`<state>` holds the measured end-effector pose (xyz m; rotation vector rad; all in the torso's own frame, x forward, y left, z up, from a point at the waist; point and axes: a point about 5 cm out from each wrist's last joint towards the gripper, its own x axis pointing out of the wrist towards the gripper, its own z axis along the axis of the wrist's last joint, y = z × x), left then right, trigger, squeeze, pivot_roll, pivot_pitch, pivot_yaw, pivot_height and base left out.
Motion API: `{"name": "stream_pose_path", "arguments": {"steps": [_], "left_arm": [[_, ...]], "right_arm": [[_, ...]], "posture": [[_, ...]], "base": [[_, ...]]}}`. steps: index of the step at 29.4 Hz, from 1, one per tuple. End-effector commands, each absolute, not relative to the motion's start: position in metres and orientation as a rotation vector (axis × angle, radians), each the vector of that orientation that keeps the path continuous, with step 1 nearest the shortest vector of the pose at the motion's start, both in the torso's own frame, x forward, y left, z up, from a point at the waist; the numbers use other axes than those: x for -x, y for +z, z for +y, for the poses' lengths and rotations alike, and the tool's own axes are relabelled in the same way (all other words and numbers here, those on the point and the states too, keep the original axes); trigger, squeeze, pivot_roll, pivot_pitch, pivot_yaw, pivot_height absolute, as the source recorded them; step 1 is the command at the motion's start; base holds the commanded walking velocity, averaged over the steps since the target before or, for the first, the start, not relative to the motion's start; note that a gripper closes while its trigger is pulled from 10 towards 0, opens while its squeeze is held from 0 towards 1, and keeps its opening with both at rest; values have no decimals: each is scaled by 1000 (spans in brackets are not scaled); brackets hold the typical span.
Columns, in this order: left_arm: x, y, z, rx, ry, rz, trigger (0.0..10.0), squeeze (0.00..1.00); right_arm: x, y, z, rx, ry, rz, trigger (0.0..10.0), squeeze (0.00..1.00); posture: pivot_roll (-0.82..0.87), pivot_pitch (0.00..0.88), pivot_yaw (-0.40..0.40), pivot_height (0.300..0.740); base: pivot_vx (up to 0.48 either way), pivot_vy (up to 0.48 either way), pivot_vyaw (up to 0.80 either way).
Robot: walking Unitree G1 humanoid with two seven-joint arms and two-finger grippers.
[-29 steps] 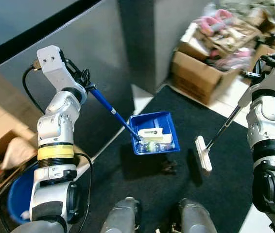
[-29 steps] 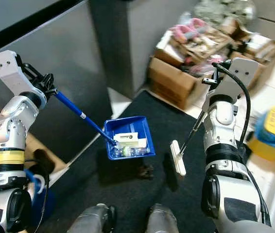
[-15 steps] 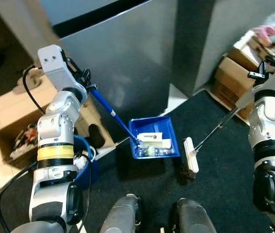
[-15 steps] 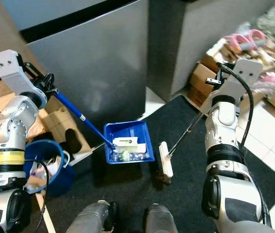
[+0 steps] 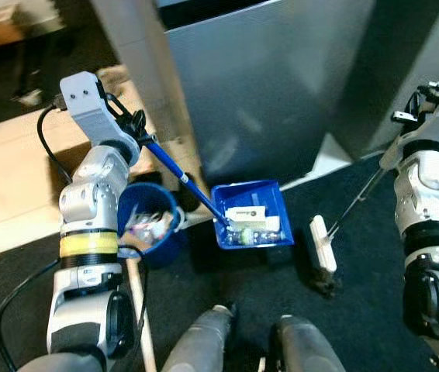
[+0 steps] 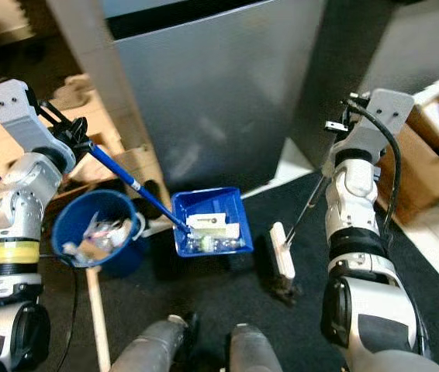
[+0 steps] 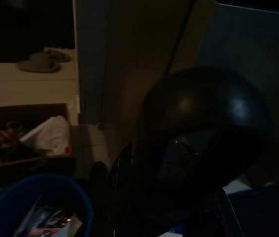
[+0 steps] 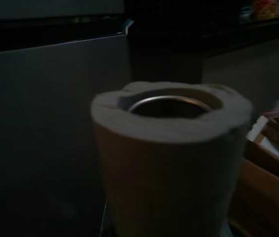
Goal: Sweep floor
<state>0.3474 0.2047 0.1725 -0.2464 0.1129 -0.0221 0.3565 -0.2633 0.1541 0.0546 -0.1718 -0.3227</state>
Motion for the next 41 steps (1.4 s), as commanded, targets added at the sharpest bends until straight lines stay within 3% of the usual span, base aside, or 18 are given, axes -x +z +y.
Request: {"name": "stream_pose_path", "arguments": {"steps": [1,31,41], "left_arm": [[-347,182,209,258,-19,63,10000,0],[-352,186,217,224,-3,52,10000,0],[-377,274,237,41,-65,-165,10000,0]], "right_arm": [[-359,161,-259,-55,-308,-201,10000,0],[-359,161,-259,-57,-311,-207,10000,0],[-360,167,-254,-77,-290,-251,10000,0]], "posture": [[-32,5,57,740],[-31,7,54,740],[-31,4,55,740]], "base": [[0,0,800],[0,0,800],[0,0,0]]}}
